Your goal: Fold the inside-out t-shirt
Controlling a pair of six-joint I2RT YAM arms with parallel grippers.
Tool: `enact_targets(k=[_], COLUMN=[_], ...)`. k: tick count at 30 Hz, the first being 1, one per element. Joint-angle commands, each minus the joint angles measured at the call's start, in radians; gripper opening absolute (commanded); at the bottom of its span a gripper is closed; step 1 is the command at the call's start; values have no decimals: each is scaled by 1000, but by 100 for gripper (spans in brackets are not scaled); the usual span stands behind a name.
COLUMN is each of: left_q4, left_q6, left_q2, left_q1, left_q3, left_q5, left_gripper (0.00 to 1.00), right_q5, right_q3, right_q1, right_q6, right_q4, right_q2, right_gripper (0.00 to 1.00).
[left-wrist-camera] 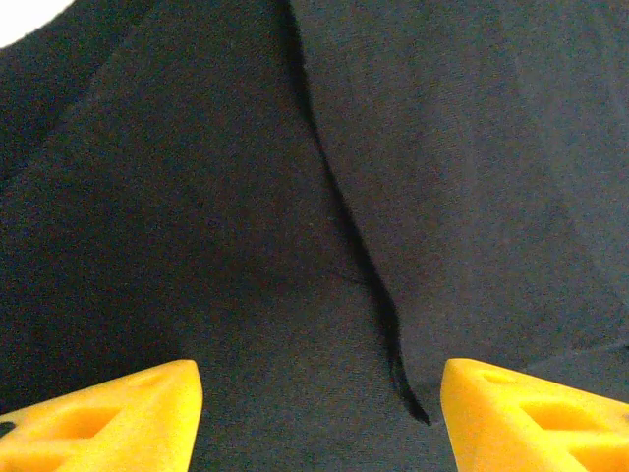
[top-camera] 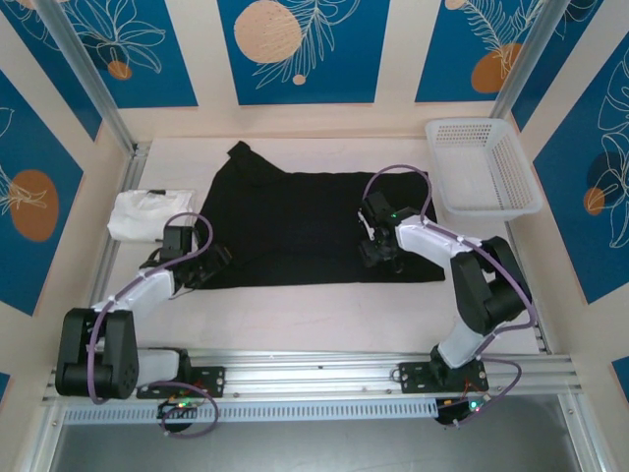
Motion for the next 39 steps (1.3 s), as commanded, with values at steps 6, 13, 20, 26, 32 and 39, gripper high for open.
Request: enact_targets(k=[6, 13, 20, 26, 32, 39], left_q4=[9, 7, 4, -1, -6, 38], left_q6=[47, 62, 85, 89, 52, -12], left_q2=[15, 20, 23, 18, -59, -53], left_q1=[-2, -1, -1, 0, -1, -25], left_q3=[9, -17, -32, -27, 6, 40], left_q5=[-36, -67, -100, -101, -61, 35], left_gripper=[66, 66, 66, 66, 67, 68], right_q5=[116, 147, 199, 235, -13, -137], right_q3=[67, 159, 302, 387, 239, 128], right_q1=[-22, -72, -130, -187, -96, 13], right_q6=[-30, -15, 3, 30, 34, 101], right_q4=[-39, -10, -31, -87, 10, 73], right_q2=[99, 168, 253, 258, 81, -9], right_gripper=[64, 57, 47, 44, 49, 50])
